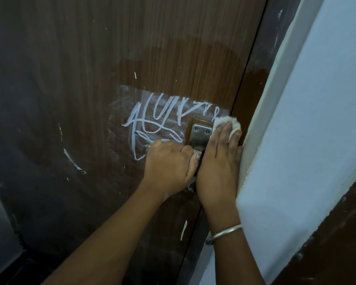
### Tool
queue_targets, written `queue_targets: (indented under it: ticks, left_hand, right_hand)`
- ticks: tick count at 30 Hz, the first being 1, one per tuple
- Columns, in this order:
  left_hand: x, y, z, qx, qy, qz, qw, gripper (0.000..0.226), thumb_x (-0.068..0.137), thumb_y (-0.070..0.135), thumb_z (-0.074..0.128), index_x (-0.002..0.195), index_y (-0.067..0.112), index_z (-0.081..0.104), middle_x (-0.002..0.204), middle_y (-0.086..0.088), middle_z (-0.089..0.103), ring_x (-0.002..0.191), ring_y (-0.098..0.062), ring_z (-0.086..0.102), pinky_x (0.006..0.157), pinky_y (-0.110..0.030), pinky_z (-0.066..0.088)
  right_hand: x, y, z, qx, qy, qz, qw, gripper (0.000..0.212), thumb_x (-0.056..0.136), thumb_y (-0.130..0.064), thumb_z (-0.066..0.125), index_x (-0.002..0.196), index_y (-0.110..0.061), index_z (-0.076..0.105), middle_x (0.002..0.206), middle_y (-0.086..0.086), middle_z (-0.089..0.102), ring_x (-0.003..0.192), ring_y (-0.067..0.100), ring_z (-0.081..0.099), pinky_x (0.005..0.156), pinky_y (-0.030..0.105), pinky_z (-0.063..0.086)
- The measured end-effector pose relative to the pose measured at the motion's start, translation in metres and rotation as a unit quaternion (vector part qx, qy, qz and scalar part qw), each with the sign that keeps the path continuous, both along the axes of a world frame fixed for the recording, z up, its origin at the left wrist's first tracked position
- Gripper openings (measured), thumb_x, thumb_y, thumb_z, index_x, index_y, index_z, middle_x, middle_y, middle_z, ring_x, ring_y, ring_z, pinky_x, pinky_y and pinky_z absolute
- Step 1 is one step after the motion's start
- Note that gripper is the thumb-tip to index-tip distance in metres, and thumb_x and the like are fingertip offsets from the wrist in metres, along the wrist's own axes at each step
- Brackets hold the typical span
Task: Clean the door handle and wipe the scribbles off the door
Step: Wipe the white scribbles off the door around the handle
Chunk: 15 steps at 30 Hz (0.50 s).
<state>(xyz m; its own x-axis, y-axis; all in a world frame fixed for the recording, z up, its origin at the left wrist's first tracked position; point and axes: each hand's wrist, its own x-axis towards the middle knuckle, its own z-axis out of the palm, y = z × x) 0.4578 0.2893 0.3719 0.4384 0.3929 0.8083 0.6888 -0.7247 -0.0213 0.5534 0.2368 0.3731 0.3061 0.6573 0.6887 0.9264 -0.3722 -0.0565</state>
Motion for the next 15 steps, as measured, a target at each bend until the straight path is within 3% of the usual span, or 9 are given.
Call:
queue_targets:
  ticks: [4, 6, 9, 13, 15]
  left_hand:
    - [-0.002, -0.002, 0.004, -0.01, 0.0, -0.008, 1.0, 0.038, 0.09, 0.03, 0.037, 0.064, 0.013, 0.058, 0.055, -0.004, 0.058, 0.051, -0.024, 0.052, 0.06, -0.033, 0.036]
    - [-0.003, -0.003, 0.005, -0.019, 0.002, -0.013, 1.0, 0.038, 0.09, 0.03, 0.037, 0.064, 0.014, 0.058, 0.056, -0.004, 0.059, 0.052, -0.024, 0.052, 0.06, -0.034, 0.038]
    - [-0.006, -0.005, 0.006, -0.04, 0.024, -0.019, 0.999, 0.039, 0.091, 0.031, 0.034, 0.069, 0.014, 0.06, 0.06, -0.004, 0.061, 0.055, -0.023, 0.055, 0.063, -0.035, 0.041]
    - [-0.014, -0.004, 0.013, -0.064, 0.055, -0.046, 0.995, 0.038, 0.094, 0.031, 0.031, 0.08, 0.011, 0.061, 0.071, -0.007, 0.064, 0.065, -0.026, 0.058, 0.068, -0.035, 0.04]
    - [-0.019, -0.004, 0.015, -0.092, 0.039, -0.074, 0.992, 0.027, 0.095, 0.027, 0.038, 0.092, 0.009, 0.058, 0.084, -0.008, 0.063, 0.074, -0.027, 0.057, 0.071, -0.037, 0.041]
  right_hand:
    - [0.003, 0.007, 0.029, 0.036, -0.032, 0.038, 0.998, 0.068, 0.09, -0.015, 0.035, 0.148, -0.006, 0.002, 0.157, 0.016, 0.001, 0.144, 0.035, 0.001, 0.111, 0.044, -0.001]
    - [0.002, 0.006, 0.027, 0.013, -0.03, 0.047, 0.998, 0.072, 0.091, -0.016, 0.041, 0.148, -0.008, -0.003, 0.157, 0.014, -0.004, 0.144, 0.033, -0.001, 0.11, 0.042, -0.002]
    - [0.001, 0.0, 0.019, -0.015, -0.032, 0.041, 0.999, 0.073, 0.091, -0.02, 0.035, 0.143, -0.009, -0.015, 0.155, 0.014, -0.014, 0.144, 0.032, -0.005, 0.11, 0.042, -0.004]
    - [-0.006, 0.001, 0.032, -0.027, -0.055, 0.063, 0.996, 0.072, 0.092, -0.02, 0.041, 0.148, -0.007, -0.002, 0.157, 0.015, -0.008, 0.144, 0.031, -0.008, 0.11, 0.041, -0.008]
    - [-0.007, 0.0, 0.037, -0.046, -0.074, 0.081, 0.993, 0.071, 0.093, -0.021, 0.041, 0.149, -0.009, 0.0, 0.157, 0.013, -0.009, 0.144, 0.03, -0.011, 0.109, 0.042, -0.01]
